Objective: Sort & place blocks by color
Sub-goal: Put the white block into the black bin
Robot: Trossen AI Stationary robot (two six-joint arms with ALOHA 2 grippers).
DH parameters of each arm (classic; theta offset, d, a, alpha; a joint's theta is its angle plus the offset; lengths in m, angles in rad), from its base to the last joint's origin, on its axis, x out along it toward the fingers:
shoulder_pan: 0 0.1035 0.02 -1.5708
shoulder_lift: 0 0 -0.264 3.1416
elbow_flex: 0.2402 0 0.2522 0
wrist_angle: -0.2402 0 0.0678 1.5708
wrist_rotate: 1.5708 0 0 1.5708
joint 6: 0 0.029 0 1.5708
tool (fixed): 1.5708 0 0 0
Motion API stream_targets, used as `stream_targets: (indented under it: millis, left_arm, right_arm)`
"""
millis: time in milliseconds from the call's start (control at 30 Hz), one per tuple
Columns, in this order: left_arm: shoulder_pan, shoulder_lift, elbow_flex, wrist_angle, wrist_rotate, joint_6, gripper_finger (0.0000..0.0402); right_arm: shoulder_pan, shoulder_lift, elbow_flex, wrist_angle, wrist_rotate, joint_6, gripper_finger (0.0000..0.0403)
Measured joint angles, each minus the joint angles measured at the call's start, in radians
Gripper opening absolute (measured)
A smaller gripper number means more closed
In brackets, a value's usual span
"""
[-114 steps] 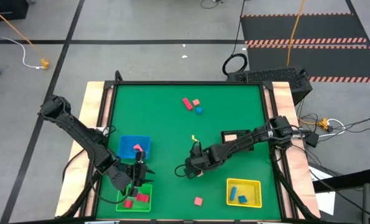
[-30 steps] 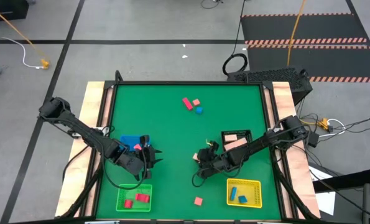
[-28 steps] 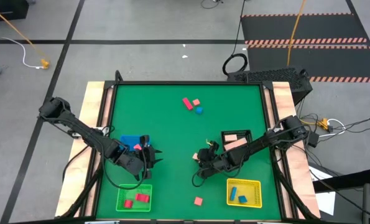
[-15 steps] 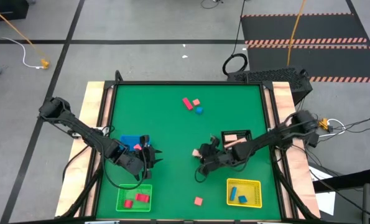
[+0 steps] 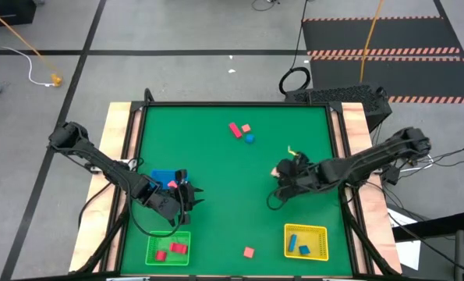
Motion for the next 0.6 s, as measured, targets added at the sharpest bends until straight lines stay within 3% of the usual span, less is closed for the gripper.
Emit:
stream_targets:
  millis: [267,600]
  left_arm:
    - [0.0,0.0,0.0,0.0,-0.002,-0.001,0.0145]
    - [0.001,0.0,0.0,0.0,-0.002,-0.001,0.0145]
  right_arm:
    - [0.019,-0.051,0.0,-0.172,-0.051,0.045,0.0124]
    - [0.016,-0.047,-0.103,-0.162,-0.112,0.209,0.0139]
